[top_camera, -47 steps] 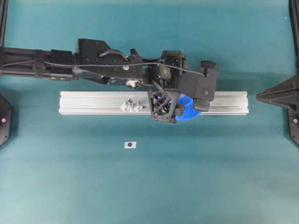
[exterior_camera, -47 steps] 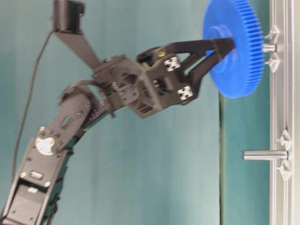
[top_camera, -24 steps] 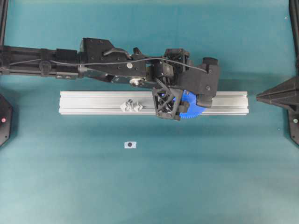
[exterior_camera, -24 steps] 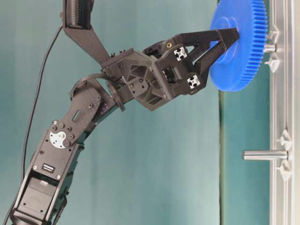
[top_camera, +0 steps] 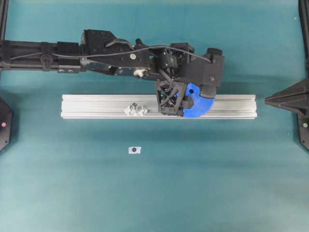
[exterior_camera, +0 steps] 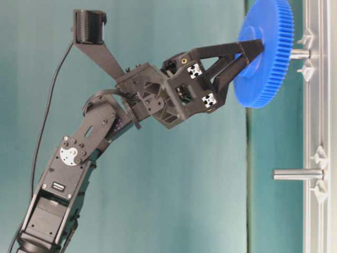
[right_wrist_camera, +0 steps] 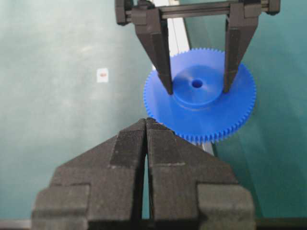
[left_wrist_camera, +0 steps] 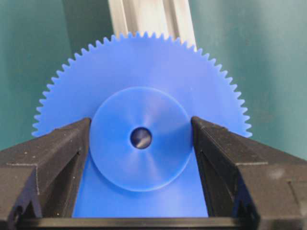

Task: Find the location of the shaft and insert the large gear.

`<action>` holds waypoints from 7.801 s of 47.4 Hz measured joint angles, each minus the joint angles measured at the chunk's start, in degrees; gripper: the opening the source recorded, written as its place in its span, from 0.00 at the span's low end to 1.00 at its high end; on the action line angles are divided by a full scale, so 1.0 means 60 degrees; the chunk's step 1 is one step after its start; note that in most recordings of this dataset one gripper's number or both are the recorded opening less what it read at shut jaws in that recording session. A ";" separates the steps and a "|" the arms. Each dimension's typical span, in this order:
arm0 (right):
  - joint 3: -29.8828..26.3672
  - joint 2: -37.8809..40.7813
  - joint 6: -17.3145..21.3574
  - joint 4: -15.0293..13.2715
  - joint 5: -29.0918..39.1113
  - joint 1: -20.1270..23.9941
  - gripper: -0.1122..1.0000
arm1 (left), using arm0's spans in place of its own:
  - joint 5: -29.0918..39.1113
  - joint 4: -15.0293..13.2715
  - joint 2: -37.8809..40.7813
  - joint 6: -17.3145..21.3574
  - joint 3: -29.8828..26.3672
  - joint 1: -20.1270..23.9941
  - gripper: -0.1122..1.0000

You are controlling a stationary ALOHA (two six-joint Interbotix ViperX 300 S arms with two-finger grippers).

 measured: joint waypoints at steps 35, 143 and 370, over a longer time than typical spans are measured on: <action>-0.0015 0.0000 0.0000 0.0000 0.0000 0.0000 0.12 | 0.0264 0.0000 0.0000 -0.0645 -0.0044 0.0015 0.73; 0.0029 -0.0015 0.0000 0.0000 0.0000 -0.0015 0.12 | 0.0674 0.0015 0.0220 -0.1260 -0.0542 -0.0146 0.93; 0.0249 -0.0527 0.0000 -0.0015 -0.0161 -0.0015 0.12 | -0.3032 0.0000 -0.7295 -0.4409 0.6694 -0.0674 0.93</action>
